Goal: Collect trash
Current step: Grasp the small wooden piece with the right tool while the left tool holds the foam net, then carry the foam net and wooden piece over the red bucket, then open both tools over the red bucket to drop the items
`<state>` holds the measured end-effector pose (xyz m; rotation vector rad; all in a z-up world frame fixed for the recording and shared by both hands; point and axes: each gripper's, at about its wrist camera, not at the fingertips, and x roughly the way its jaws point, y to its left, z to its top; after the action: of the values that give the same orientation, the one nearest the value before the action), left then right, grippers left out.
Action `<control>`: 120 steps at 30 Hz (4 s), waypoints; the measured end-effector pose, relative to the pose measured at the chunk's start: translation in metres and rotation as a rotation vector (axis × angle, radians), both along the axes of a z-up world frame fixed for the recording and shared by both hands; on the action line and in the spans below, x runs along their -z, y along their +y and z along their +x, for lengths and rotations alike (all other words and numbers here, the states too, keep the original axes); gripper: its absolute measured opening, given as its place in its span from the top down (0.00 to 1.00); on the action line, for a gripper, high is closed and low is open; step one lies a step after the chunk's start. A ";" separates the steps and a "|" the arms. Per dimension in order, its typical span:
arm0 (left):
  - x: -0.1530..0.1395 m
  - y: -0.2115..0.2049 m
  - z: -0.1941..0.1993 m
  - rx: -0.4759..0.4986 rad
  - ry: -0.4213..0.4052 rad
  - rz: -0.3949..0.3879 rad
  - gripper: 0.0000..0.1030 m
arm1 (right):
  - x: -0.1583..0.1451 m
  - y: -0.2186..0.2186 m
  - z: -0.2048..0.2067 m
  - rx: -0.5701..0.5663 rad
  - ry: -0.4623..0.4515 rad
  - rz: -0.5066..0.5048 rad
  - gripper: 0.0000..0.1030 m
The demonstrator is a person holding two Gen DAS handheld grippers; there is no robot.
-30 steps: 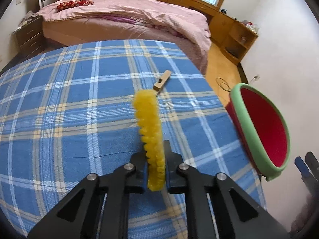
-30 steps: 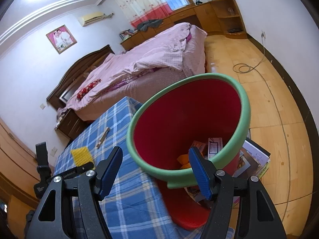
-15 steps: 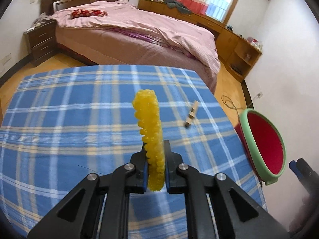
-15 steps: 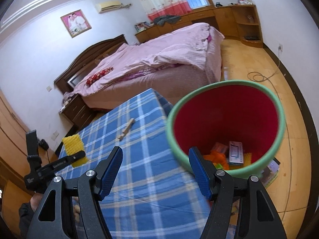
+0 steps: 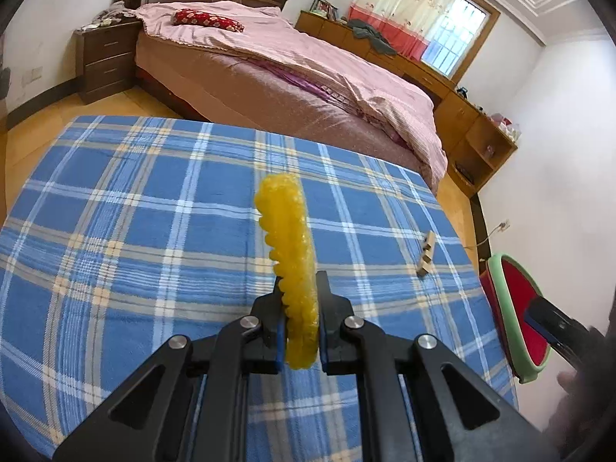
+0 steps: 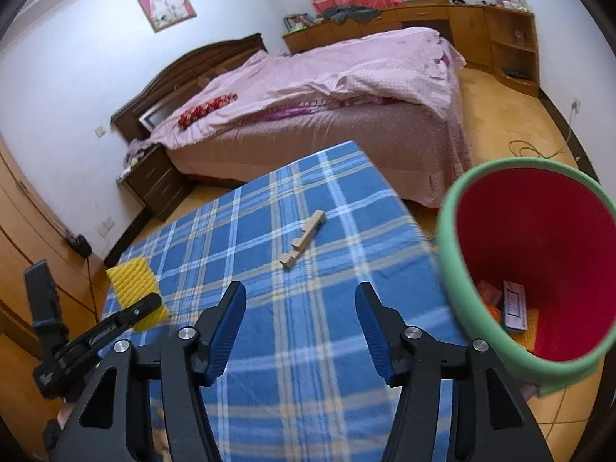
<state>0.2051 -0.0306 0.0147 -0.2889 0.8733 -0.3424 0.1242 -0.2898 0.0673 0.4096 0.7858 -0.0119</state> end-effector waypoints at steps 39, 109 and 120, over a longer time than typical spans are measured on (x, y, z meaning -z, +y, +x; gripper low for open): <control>0.013 0.009 -0.004 -0.018 -0.016 -0.009 0.89 | 0.033 0.023 0.029 -0.007 0.059 -0.021 0.90; -0.018 -0.328 -0.084 0.584 -0.021 0.174 0.56 | 0.044 -0.224 -0.131 0.320 -0.117 0.199 0.82; -0.035 -0.288 -0.096 0.529 -0.025 0.156 0.56 | 0.020 -0.198 -0.144 0.277 -0.143 0.171 0.62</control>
<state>0.1092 -0.3182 0.0499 0.0980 0.9399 -0.7614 -0.0196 -0.4874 0.0468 0.6727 0.5861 -0.1736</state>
